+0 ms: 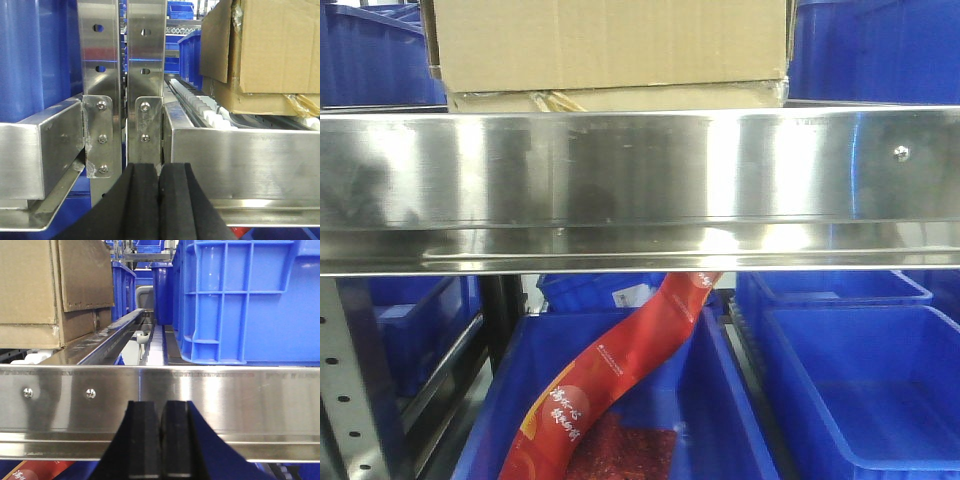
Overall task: Stack two boxes on right shelf middle
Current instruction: 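Open both grippers and withdraw them from the boxes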
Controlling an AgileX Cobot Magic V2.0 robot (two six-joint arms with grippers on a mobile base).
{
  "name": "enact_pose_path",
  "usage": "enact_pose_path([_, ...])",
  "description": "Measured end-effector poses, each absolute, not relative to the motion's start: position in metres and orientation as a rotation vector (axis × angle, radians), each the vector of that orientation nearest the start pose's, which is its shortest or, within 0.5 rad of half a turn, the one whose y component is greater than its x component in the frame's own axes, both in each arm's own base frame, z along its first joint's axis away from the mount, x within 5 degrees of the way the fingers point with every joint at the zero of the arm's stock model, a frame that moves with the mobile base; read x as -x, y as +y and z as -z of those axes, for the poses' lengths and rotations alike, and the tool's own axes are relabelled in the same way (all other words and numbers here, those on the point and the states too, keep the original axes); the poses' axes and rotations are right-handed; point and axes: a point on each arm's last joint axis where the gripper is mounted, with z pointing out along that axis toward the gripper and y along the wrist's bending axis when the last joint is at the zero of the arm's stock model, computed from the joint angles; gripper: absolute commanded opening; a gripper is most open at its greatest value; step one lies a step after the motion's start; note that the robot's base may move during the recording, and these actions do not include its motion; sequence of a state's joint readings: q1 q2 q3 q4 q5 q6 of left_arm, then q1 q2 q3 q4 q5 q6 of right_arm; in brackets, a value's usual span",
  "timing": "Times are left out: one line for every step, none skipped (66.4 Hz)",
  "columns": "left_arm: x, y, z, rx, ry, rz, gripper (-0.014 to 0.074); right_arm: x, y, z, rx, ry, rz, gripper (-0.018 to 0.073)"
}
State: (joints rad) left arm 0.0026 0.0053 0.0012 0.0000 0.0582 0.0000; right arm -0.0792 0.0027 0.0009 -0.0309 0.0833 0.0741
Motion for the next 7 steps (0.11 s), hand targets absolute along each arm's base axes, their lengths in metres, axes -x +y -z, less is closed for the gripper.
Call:
enact_pose_path([-0.0569,0.0001,-0.2072,0.002,1.548,-0.002,-0.0111,-0.0565,-0.0047,-0.2052,-0.098,1.568,0.030,-0.0162])
enact_pose_path([-0.0569,0.0001,-0.2072,0.002,1.548,-0.002,-0.0111,-0.0565,-0.0047,-0.2052,-0.098,1.568,0.030,-0.0162])
enact_pose_path([-0.0569,0.0001,-0.2074,0.002,1.547,-0.002,-0.0111,-0.0565,-0.0047,-0.2052,-0.098,1.568,0.030,-0.0162])
enact_pose_path([-0.0569,0.0001,-0.2073,0.002,1.547,-0.002,-0.0111,-0.0565,-0.0047,-0.2052,-0.098,1.568,0.030,-0.0162])
enact_pose_path([-0.0569,0.0001,-0.2073,0.002,1.547,-0.002,-0.0111,-0.0565,-0.0047,-0.2052,-0.098,1.568,0.030,-0.0162])
enact_pose_path([-0.0569,0.0001,-0.2074,0.002,1.546,-0.002,-0.0111,-0.0565,-0.0047,-0.2052,-0.098,1.568,0.030,-0.0162])
enact_pose_path([-0.0569,0.0001,-0.2074,0.002,1.546,-0.002,-0.0111,-0.0565,-0.0047,-0.2052,-0.098,1.568,0.030,-0.0162])
